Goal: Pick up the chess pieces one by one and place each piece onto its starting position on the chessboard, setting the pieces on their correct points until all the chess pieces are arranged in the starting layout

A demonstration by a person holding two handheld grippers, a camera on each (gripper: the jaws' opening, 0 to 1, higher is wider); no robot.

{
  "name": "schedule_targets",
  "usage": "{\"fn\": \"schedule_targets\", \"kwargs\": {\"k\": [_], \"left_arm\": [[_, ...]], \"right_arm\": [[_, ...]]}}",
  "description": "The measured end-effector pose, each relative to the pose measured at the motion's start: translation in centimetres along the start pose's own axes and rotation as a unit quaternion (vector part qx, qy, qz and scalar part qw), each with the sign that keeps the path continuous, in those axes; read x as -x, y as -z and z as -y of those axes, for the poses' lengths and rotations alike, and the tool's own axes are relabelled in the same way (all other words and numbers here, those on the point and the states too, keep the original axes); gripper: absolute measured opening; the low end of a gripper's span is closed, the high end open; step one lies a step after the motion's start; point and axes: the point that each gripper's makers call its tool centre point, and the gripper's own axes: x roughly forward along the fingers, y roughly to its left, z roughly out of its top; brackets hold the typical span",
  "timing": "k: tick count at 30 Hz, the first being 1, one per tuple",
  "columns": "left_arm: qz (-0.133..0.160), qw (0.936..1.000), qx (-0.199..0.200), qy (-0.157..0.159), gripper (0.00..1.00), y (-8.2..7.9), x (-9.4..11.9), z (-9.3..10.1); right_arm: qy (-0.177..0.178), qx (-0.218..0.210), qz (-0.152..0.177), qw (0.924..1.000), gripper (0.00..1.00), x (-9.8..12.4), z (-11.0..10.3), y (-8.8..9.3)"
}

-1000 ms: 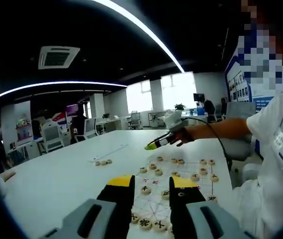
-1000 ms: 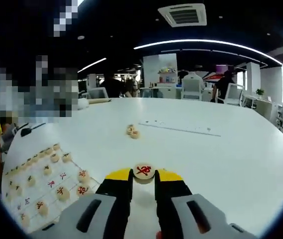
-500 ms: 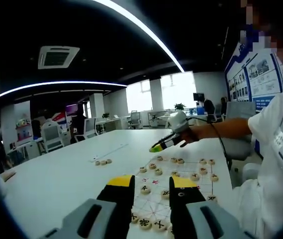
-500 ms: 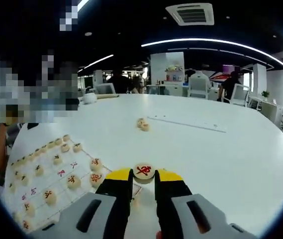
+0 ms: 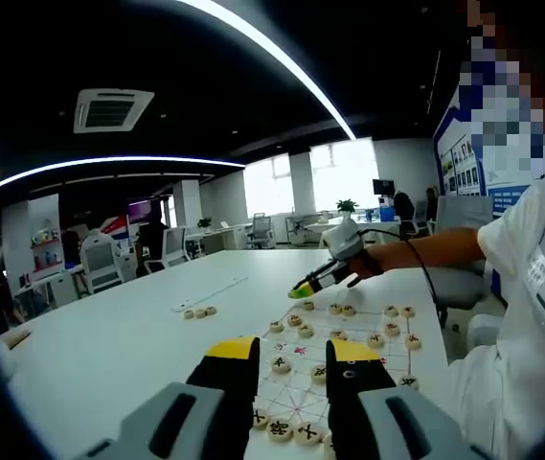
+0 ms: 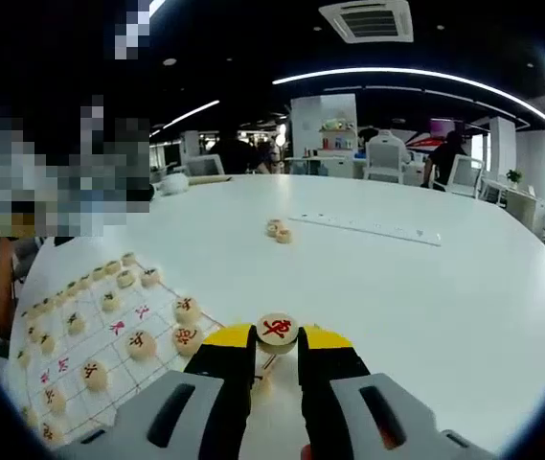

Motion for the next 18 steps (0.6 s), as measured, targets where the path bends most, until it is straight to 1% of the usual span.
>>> {"fn": "schedule_targets", "kwargs": {"k": [9,18], "left_arm": [[-0.001,1.0,0.0,0.001,0.29,0.12,-0.05,0.01],[-0.001,1.0,0.001,0.001,0.29,0.06,-0.05,-0.06]], "right_arm": [[0.007,-0.006,0.0,1.0,0.19,-0.12,0.25,0.14],[0.003,-0.004,-0.003,1.0,0.19,-0.1,-0.18,0.34]]}}
